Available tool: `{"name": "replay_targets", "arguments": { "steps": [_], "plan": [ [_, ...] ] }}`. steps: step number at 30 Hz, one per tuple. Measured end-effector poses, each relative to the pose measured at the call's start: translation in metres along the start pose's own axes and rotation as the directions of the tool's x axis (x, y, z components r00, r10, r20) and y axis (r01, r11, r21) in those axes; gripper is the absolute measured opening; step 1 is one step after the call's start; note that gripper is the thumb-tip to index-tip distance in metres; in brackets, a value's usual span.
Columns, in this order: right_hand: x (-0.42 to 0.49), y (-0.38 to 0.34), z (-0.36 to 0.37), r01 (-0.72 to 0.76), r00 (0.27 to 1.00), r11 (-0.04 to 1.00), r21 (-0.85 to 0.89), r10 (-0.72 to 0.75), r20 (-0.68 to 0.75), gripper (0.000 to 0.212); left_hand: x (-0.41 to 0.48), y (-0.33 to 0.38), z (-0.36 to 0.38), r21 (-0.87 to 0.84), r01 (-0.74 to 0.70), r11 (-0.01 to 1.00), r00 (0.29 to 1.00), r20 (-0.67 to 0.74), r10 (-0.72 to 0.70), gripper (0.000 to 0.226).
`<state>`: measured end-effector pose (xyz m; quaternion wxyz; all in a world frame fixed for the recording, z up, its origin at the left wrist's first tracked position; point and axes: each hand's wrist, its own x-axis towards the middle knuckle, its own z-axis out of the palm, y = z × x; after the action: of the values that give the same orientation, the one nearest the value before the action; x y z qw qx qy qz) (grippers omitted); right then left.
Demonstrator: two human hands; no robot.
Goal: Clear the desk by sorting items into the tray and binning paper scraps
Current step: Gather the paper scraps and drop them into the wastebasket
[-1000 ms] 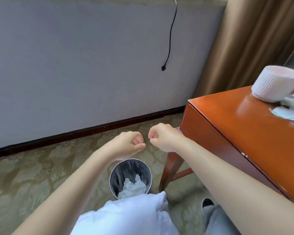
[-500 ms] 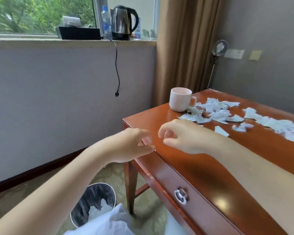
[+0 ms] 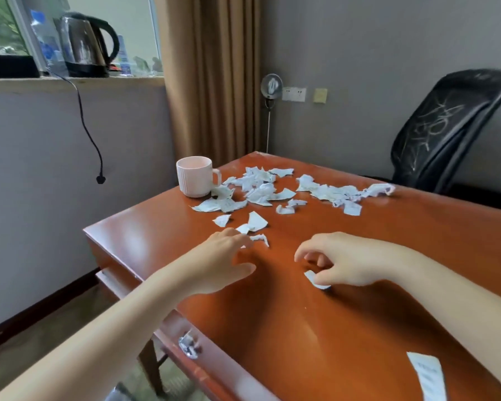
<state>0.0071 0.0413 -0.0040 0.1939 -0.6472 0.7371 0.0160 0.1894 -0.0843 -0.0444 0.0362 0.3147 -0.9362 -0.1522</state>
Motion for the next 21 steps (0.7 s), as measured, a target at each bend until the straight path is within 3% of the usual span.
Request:
{"name": "replay_targets", "arguments": {
  "steps": [7, 10, 15, 21],
  "plan": [
    [0.0, 0.013, 0.014, 0.077, 0.996, 0.994, 0.08, -0.073, -0.047, 0.014, 0.027, 0.01, 0.012, -0.031, 0.03, 0.999, 0.993, -0.115, -0.034, 0.036],
    [0.002, 0.02, 0.015, 0.074, 0.996, 0.992, 0.103, -0.069, -0.051, 0.016, 0.036, 0.004, 0.012, -0.056, 0.083, 0.995, 0.978, -0.189, -0.092, 0.041],
    [0.017, 0.029, 0.007, 0.092, 0.98, 0.98, 0.176, -0.058, -0.189, 0.013, 0.057, -0.018, 0.006, -0.013, 0.248, 0.969, 0.945, -0.216, -0.245, 0.064],
    [0.071, 0.041, -0.013, 0.121, 0.929, 0.926, 0.357, 0.021, -0.371, 0.013, 0.079, -0.049, 0.002, -0.078, 0.431, 0.899, 0.881, -0.18, -0.438, 0.102]
  ]
}}
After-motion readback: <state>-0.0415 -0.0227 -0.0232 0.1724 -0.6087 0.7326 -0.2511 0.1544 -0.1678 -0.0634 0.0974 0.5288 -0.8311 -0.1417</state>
